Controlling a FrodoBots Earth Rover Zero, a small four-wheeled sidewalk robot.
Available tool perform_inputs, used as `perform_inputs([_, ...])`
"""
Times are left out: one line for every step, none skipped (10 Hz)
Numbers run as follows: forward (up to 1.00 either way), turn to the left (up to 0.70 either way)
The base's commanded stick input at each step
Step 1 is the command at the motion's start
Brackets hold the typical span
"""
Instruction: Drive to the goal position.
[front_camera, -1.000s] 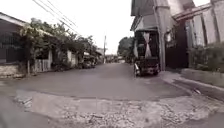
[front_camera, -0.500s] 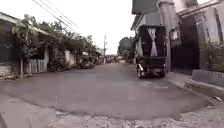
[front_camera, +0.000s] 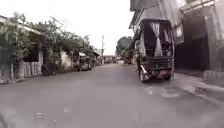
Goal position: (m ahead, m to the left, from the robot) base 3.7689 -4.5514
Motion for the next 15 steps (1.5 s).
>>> perform_inputs([1.0, 0.0])
perform_inputs([1.0, 0.0])
perform_inputs([1.0, 0.0])
perform_inputs([1.0, 0.0])
perform_inputs([1.0, 0.0])
perform_inputs([1.0, 0.0])
perform_inputs([1.0, 0.0])
perform_inputs([1.0, 0.0])
perform_inputs([1.0, 0.0])
perform_inputs([1.0, 0.0])
perform_inputs([1.0, 0.0])
perform_inputs([1.0, 0.0])
perform_inputs([1.0, 0.0])
perform_inputs([1.0, 0.0])
perform_inputs([1.0, 0.0])
